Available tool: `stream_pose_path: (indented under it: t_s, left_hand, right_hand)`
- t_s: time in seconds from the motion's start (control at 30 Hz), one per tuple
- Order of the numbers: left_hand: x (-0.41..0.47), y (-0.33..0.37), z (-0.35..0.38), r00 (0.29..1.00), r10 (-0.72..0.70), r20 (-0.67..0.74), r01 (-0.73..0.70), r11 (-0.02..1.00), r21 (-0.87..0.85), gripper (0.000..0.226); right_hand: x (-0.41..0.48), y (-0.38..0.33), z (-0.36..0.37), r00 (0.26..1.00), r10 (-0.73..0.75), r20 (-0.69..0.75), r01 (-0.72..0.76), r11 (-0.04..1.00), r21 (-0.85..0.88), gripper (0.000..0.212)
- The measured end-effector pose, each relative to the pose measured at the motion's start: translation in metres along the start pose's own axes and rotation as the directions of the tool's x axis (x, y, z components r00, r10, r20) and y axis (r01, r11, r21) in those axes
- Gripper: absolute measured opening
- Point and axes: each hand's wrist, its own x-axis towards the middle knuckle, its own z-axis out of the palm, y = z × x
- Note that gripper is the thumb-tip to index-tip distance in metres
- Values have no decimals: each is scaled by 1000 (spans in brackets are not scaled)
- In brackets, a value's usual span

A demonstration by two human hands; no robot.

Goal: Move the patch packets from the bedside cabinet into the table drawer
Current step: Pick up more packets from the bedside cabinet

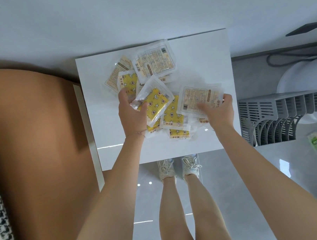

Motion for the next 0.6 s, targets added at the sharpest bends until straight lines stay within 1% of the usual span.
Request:
stream_pose_path:
  t_s: [0.03,0.1,0.13,0.17,0.23,0.3,0.4,0.47,0.5,0.6]
  left_hand:
    - [0,2,-1,999,-46,25,46,999,-21,47]
    - [0,0,-4,991,-102,90,103,995,-5,16]
    - [-1,-1,-6,986,-126,112,130,991,-28,11]
    - [-4,-3,-8,979,-157,129,168,983,-74,18]
    - [-12,-4,-12,967,-205,150,233,952,-199,25]
    - [-22,-5,-17,965,-211,153,245,935,-257,27]
    - [-37,-8,-25,958,-245,152,281,912,-300,23]
    - [-50,-6,-33,947,-286,145,319,887,-333,15]
    - [-57,-4,-38,940,-309,144,340,868,-362,13]
    - [-81,1,-56,916,-357,183,400,777,-487,27]
  right_hand:
    - [0,-2,0,1000,2,-3,-2,1000,3,59]
    - [-1,-3,-2,1000,-19,9,19,1000,-2,59]
    - [-3,-3,-4,999,-35,26,36,999,-11,57]
    - [-5,-3,-6,998,-45,43,46,999,-17,54]
    - [-11,-1,-11,996,-41,80,41,999,4,52]
    - [-17,3,-15,991,-20,130,12,998,62,50]
    - [-30,5,-22,983,-15,185,-12,989,145,40]
    - [-40,5,-28,978,-31,208,-4,986,164,36]
    - [-46,3,-32,974,-45,221,9,987,159,35]
    - [-64,-5,-42,964,-89,252,56,989,138,32]
